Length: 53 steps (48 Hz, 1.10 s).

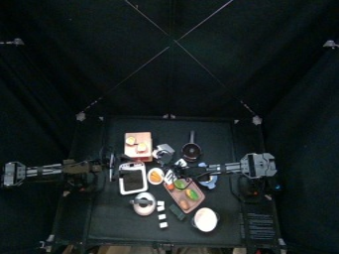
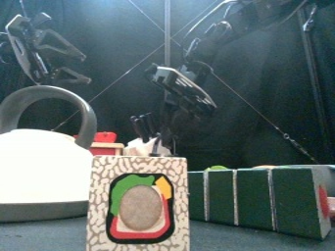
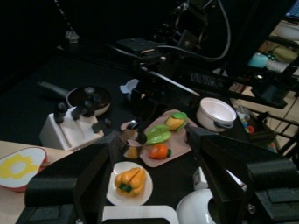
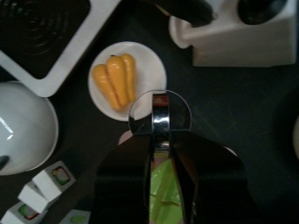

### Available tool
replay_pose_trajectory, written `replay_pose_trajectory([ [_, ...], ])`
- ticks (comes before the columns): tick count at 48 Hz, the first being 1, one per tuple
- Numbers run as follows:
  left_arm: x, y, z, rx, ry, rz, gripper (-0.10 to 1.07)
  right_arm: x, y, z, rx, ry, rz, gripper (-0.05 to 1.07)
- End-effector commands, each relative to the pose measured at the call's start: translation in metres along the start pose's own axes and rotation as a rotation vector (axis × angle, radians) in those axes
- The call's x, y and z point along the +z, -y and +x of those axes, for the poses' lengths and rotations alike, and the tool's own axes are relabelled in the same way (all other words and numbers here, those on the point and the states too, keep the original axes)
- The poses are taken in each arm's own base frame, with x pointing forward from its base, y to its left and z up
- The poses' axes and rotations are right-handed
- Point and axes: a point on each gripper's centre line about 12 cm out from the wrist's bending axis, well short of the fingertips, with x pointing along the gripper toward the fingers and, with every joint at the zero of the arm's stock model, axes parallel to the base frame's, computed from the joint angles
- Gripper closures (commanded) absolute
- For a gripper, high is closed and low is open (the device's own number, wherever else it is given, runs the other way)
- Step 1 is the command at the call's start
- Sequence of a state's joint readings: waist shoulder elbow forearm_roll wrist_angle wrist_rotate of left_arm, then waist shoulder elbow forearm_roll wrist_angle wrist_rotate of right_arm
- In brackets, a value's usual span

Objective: Put cookie cutter on stove

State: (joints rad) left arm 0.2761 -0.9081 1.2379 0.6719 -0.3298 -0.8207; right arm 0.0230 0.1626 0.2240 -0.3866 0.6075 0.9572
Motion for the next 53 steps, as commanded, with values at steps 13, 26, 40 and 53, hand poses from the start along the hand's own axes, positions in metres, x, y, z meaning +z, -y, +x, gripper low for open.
replay_pose_trajectory([
  [13,0.025,0.035,-0.01,-0.249,0.21,0.088,0.02,0.037,-0.035,-0.005,0.158,0.147,-0.002,0.47],
  [26,0.03,0.057,-0.017,-0.396,0.276,0.137,0.02,0.054,-0.054,0.014,0.203,0.197,-0.015,0.47],
  [40,0.033,0.069,-0.022,-0.485,0.314,0.131,0.02,0.073,-0.074,0.043,0.196,0.23,-0.043,0.47],
  [53,0.034,0.07,-0.022,-0.488,0.318,0.132,0.02,0.083,-0.079,0.059,0.16,0.236,-0.055,0.47],
])
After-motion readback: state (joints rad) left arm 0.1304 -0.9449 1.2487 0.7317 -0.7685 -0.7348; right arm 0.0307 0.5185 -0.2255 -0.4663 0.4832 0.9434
